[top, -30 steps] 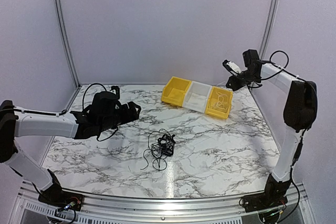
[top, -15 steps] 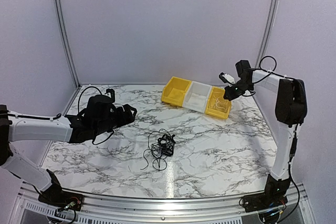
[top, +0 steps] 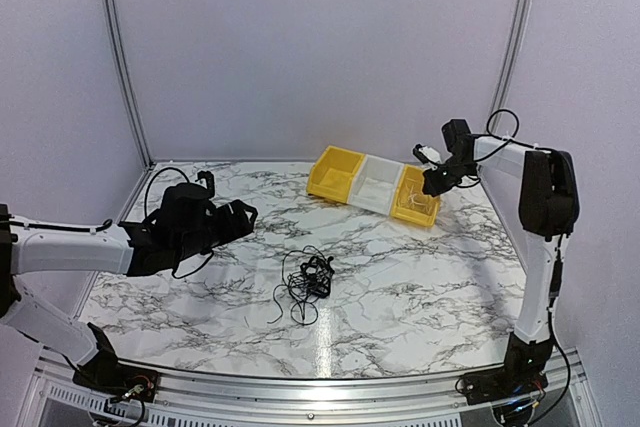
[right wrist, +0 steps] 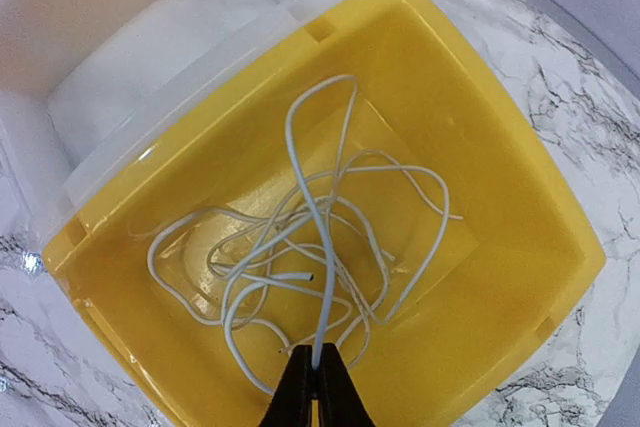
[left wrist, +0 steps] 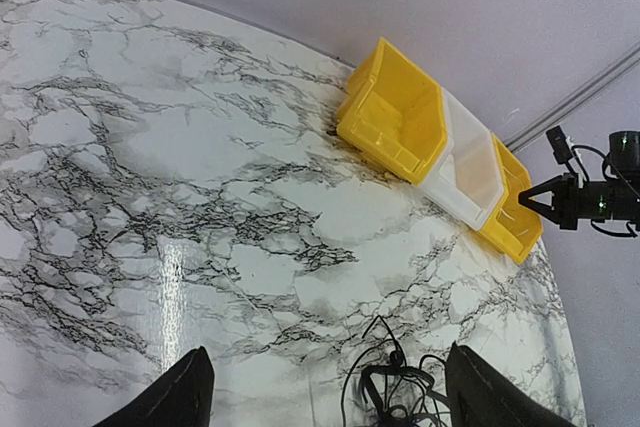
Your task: Untangle the cables
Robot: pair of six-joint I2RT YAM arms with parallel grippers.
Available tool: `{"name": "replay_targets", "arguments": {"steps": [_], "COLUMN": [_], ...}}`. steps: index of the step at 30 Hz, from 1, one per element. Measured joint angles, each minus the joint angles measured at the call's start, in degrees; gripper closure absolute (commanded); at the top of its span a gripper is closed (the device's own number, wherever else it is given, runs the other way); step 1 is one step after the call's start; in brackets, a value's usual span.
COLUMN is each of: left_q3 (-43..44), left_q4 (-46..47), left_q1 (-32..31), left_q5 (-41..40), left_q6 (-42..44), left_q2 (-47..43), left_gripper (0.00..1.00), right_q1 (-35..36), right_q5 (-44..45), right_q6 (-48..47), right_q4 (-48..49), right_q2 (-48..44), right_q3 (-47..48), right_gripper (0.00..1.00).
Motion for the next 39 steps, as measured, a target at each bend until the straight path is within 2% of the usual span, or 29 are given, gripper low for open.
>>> {"name": "replay_targets", "arguments": {"steps": [1, 3, 4, 6, 9, 15, 20, 27, 30, 34, 39], "left_q3": [0.0, 0.0, 0.0, 0.0, -0.2, -0.9, -0.9, -0.9, -0.7, 2.8, 11.4], "left_q4": [0.0, 0.0, 0.0, -0.1, -0.4, -4.3, -9.2, -13.0, -13.3, -14.2, -15.0], "left_q1": [0.0, 0.0, 0.0, 0.0, 0.0, 0.0, 0.0, -0.2, -0.6, -0.7, -0.7], "left_q5": [0.0, 0.1, 0.1, 0.1, 0.5, 1.6, 3.9, 12.9, 16.2, 19.2, 20.5], "left_q6": [0.0, 0.3, 0.5, 0.7, 0.7, 1.3, 3.4, 5.7, 6.9, 7.6, 7.0], "left_q2": [0.0, 0.0, 0.0, 0.0, 0.0, 0.0, 0.0, 0.2, 1.7, 8.3, 17.6], "left_gripper": [0.17, 0.17, 0.16, 0.16, 0.16, 0.17, 0.27, 0.27, 0.27, 0.27, 0.36], "right_q1": [0.1, 0.2, 0.2, 0.2, 0.3, 0.3, 1.8, 13.6, 19.4, 24.9, 26.6], "right_q5": [0.1, 0.3, 0.4, 0.8, 1.2, 0.7, -3.0, -11.5, -14.0, -15.7, -15.8], "right_q6": [-0.1, 0.0, 0.1, -0.3, -0.7, -1.4, -3.9, -12.7, -15.4, -16.5, -16.7], "right_q4": [-0.2, -0.7, -0.9, -1.1, -1.5, -1.4, -1.5, -3.3, -4.1, -4.4, -4.1], "right_q2": [-0.3, -1.3, -2.1, -5.1, -11.0, -21.0, -25.1, -29.4, -29.4, -25.9, -20.5], "right_q3": [0.0, 0.0, -0.1, -1.2, -3.6, -9.6, -14.9, -21.3, -21.5, -18.2, -14.2], "right_gripper": [0.86, 0.66, 0.61, 0.55, 0.51, 0.54, 0.61, 0.62, 0.62, 0.62, 0.62]}}
